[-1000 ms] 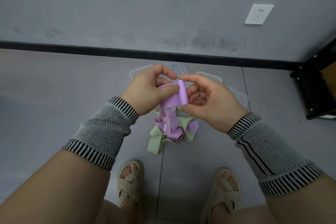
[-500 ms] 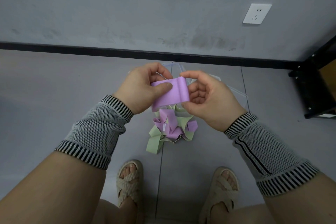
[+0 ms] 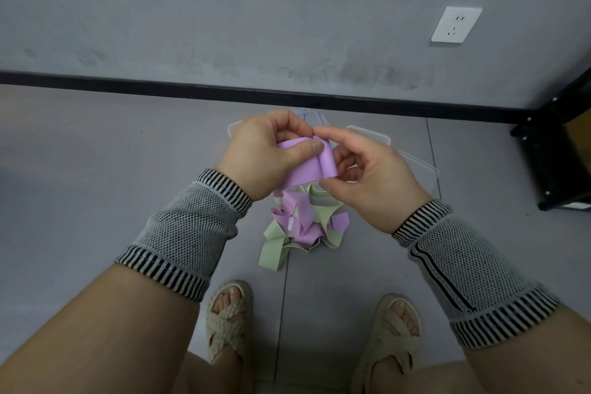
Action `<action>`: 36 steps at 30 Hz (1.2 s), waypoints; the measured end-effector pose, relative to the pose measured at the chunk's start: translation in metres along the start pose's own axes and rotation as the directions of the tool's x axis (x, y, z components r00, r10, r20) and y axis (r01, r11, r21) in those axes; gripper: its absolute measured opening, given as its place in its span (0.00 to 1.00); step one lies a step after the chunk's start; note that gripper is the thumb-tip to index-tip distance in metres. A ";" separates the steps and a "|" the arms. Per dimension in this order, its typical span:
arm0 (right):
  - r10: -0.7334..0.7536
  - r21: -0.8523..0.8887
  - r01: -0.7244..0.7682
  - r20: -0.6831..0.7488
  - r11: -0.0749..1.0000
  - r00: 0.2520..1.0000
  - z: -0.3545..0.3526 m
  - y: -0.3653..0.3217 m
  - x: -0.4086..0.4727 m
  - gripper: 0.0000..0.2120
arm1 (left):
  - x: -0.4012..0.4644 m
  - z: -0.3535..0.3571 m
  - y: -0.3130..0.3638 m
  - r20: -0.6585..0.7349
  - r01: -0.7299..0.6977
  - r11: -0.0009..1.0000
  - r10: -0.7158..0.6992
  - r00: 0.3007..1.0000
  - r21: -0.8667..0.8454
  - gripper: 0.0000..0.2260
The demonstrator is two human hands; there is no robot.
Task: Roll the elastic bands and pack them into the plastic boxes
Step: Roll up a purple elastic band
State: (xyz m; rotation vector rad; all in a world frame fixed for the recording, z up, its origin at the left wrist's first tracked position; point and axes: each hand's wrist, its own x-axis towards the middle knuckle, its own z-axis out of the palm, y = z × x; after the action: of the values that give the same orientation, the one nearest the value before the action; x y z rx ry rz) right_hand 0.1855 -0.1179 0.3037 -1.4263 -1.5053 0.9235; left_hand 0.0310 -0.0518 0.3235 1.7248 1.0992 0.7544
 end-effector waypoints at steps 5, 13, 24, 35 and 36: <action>0.016 0.051 -0.017 0.017 0.999 1.000 0.002 0.001 -0.001 0.34 | 0.003 -0.003 -0.005 0.003 0.023 1.000 -0.023 1.000 -0.003 0.07; 0.053 0.161 -0.057 0.030 0.985 0.998 -0.001 -0.003 0.000 0.29 | 0.001 -0.005 -0.006 0.077 0.052 0.996 -0.046 0.996 -0.069 0.05; 0.086 0.221 -0.102 0.081 0.970 0.993 -0.002 -0.006 -0.002 0.29 | 0.000 -0.003 -0.005 0.100 0.055 0.995 -0.047 0.994 -0.078 0.04; 0.073 0.175 -0.082 0.059 0.981 0.996 0.000 -0.005 -0.002 0.30 | 0.001 -0.003 -0.008 0.110 0.038 0.994 -0.026 0.994 -0.105 0.05; 0.076 0.173 -0.085 0.058 0.981 0.995 0.000 -0.005 -0.002 0.30 | 0.001 -0.002 -0.008 0.112 0.034 0.994 -0.023 0.993 -0.102 0.05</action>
State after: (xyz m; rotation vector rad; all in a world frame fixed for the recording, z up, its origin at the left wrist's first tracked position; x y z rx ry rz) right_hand 0.1836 -0.1203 0.3081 -1.3524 -1.3739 1.1214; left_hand 0.0269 -0.0483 0.3168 1.6401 0.9907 0.6780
